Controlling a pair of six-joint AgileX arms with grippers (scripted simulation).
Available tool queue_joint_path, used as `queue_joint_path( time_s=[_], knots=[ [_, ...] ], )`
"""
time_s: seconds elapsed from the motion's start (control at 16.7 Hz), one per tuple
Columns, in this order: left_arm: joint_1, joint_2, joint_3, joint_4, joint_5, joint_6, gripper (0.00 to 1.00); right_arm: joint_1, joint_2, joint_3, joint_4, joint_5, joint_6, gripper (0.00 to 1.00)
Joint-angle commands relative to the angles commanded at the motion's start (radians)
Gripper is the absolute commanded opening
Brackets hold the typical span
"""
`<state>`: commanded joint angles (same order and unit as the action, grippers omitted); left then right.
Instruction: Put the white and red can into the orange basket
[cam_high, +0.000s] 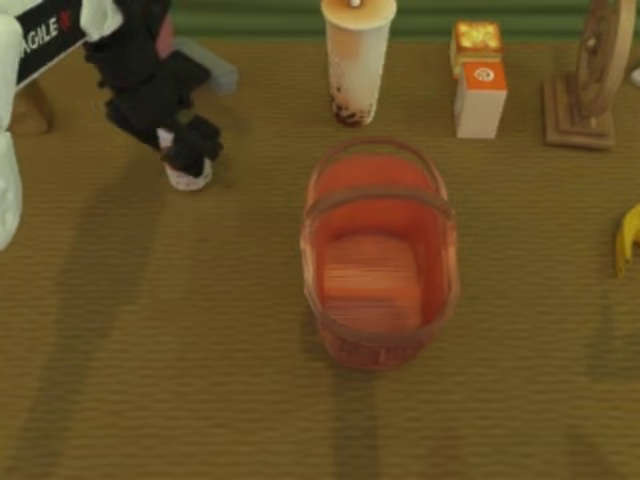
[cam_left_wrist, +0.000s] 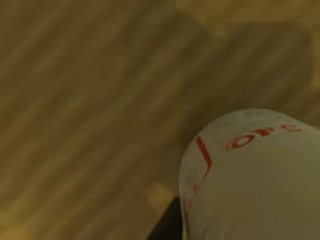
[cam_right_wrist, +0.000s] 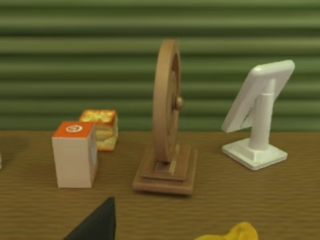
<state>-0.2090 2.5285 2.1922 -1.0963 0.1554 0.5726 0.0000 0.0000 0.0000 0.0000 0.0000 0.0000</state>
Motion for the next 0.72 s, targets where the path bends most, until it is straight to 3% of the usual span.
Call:
queue_joint_path(
  time_s=[0.24, 0.72],
  knots=[
    [-0.023, -0.071, -0.158, 0.318, 0.208, -0.097, 0.0, 0.0, 0.0, 0.0, 0.0, 0.0, 0.0, 1.0],
    [-0.08, -0.31, -0.553, 1.217, 0.724, -0.331, 0.0, 0.0, 0.0, 0.0, 0.0, 0.0, 0.0, 1.0]
  ],
)
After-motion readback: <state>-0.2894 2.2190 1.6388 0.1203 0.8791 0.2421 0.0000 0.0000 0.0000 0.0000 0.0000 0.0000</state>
